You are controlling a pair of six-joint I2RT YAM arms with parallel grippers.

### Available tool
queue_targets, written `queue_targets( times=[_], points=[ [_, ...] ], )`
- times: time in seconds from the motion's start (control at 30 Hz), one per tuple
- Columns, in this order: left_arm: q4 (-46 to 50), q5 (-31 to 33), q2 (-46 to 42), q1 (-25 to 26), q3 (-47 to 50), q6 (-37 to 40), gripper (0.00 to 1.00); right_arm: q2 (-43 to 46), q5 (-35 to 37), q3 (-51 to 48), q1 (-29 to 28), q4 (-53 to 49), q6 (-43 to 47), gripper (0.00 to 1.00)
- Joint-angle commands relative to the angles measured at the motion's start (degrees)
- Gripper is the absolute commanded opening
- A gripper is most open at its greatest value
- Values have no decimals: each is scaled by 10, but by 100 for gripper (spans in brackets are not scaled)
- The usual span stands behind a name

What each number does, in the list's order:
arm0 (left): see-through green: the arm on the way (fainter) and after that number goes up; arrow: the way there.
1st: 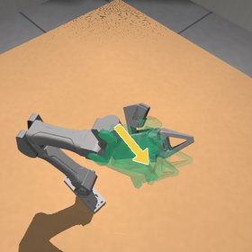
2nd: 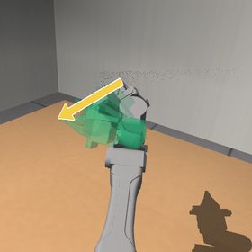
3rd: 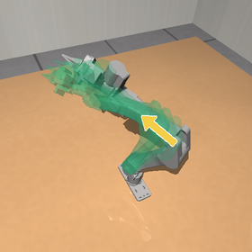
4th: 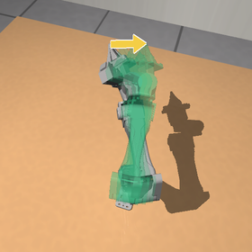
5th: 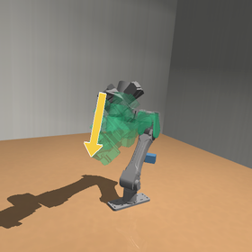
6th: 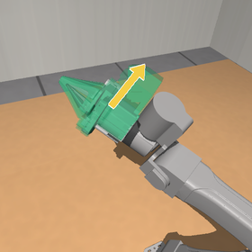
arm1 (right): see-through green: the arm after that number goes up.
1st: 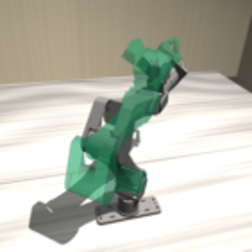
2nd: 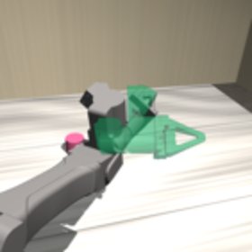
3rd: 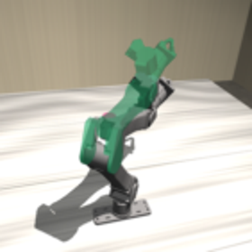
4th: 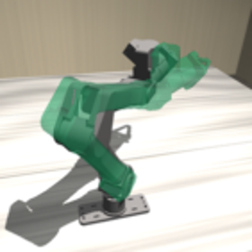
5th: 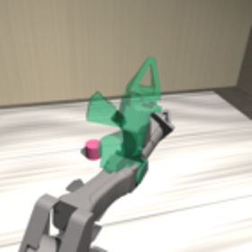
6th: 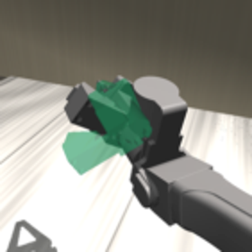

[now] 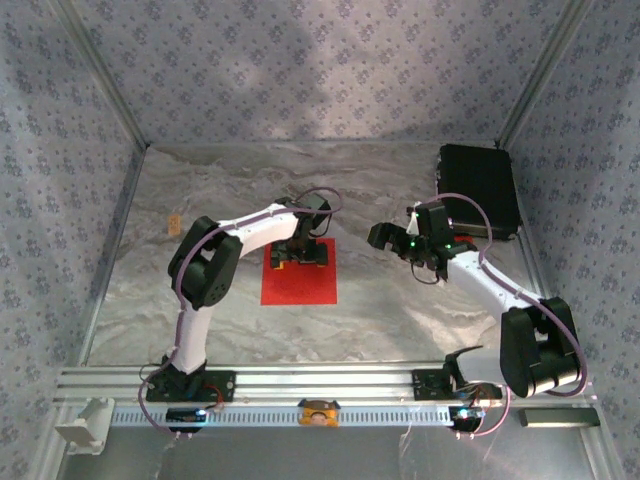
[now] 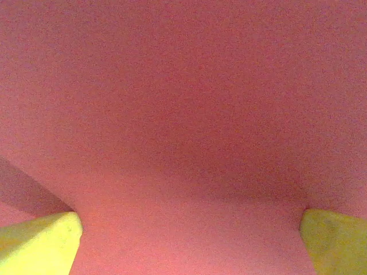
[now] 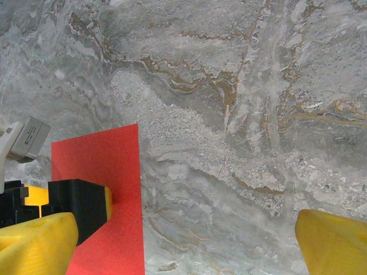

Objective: Fold a paper plane with a square sheet of paper (pick it up from the middle)
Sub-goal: First fold the square sheet of paper in half at the center of the table.

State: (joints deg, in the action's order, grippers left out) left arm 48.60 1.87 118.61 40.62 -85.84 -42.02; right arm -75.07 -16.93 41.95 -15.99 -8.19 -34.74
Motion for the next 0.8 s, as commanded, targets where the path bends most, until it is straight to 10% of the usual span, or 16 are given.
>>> queue_targets(
  times=[0.0, 0.77],
  points=[
    [9, -3, 43, 6, 16, 2, 98, 0, -1, 2, 3, -6, -6, 99],
    [-37, -28, 23, 2, 41, -2, 96, -2, 0, 1, 3, -6, -7, 99]
  ],
)
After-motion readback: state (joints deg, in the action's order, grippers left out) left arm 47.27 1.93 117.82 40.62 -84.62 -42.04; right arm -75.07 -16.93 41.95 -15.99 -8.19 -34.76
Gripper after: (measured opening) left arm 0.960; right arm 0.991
